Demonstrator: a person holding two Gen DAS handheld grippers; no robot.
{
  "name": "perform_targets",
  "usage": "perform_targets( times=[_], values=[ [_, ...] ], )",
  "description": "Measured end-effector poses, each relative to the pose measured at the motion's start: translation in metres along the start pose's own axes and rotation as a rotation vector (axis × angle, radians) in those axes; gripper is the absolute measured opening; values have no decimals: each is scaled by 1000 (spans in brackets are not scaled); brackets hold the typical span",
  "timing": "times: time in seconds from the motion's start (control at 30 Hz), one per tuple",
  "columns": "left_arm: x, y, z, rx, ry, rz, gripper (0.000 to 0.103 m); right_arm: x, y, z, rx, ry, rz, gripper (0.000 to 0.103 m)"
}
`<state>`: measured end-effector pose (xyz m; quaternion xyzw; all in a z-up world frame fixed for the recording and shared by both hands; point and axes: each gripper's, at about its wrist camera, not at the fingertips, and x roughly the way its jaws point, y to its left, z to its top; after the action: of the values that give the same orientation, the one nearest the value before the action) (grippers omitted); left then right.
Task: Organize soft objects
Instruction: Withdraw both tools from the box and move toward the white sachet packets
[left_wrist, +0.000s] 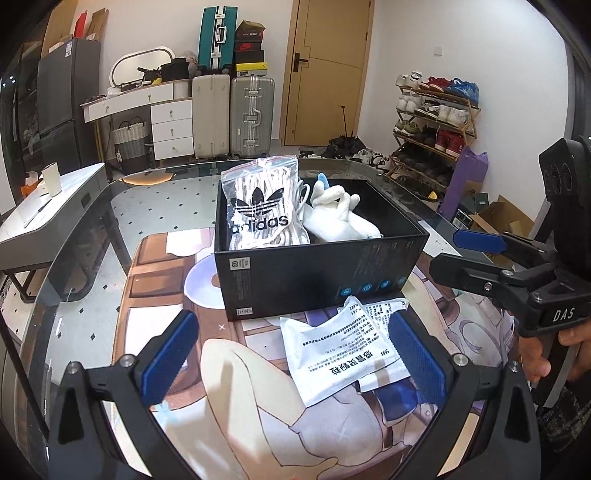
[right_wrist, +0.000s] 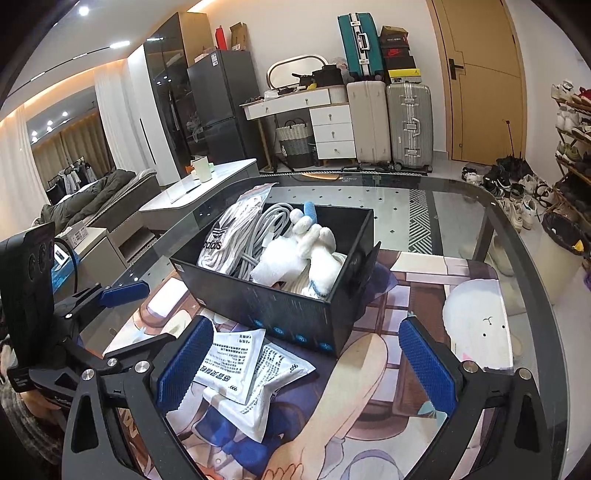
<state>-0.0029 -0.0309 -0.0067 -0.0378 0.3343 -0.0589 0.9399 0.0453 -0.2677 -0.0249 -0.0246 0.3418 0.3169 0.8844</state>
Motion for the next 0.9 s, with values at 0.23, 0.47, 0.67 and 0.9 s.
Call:
perform_targets(
  times=[0.23, 0.47, 0.67, 0.9],
  values=[
    [8, 1, -6, -21, 37, -16, 103, -1, 6, -12, -25, 34, -16, 102],
    [13, 1, -7, -35, 67, -31, 103, -4, 9, -25, -36, 63, -37, 102],
    [23, -4, -6, -37, 115, -44, 103, -4, 13, -30, -60, 78, -56, 102],
    [34, -12, -3, -59, 155, -44, 103, -2, 9, -34, -62, 103, -79, 102]
  ],
)
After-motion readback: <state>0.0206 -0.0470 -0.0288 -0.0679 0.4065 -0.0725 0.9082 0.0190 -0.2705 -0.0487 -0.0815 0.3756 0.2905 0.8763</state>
